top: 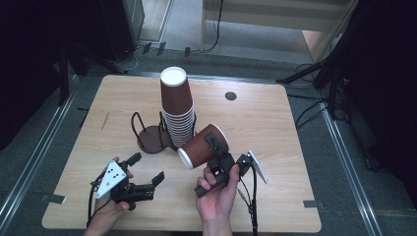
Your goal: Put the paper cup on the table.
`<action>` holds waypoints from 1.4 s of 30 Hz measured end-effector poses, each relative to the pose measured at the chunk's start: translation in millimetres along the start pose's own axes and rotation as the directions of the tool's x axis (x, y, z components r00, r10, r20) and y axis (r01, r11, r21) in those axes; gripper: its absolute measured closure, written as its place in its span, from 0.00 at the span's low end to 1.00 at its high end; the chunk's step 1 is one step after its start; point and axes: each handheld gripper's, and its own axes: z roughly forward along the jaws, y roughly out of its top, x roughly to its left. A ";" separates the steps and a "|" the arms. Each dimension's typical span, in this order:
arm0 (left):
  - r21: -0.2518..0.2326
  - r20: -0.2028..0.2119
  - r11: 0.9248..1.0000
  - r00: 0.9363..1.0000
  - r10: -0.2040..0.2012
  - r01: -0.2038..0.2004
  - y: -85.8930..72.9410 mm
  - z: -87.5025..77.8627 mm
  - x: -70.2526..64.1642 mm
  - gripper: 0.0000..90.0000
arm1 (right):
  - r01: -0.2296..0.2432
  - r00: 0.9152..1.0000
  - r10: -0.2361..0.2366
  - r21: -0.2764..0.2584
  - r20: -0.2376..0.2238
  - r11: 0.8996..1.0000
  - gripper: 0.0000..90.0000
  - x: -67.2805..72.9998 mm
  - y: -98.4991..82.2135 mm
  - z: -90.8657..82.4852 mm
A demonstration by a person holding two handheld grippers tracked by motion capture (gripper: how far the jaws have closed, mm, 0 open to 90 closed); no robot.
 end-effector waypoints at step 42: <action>0.023 -0.285 0.999 0.958 -0.027 0.035 -23.7 -42.8 84.9 0.00 | 0.465 0.881 -0.448 -0.109 0.154 0.878 0.12 -5.3 26.8 7.3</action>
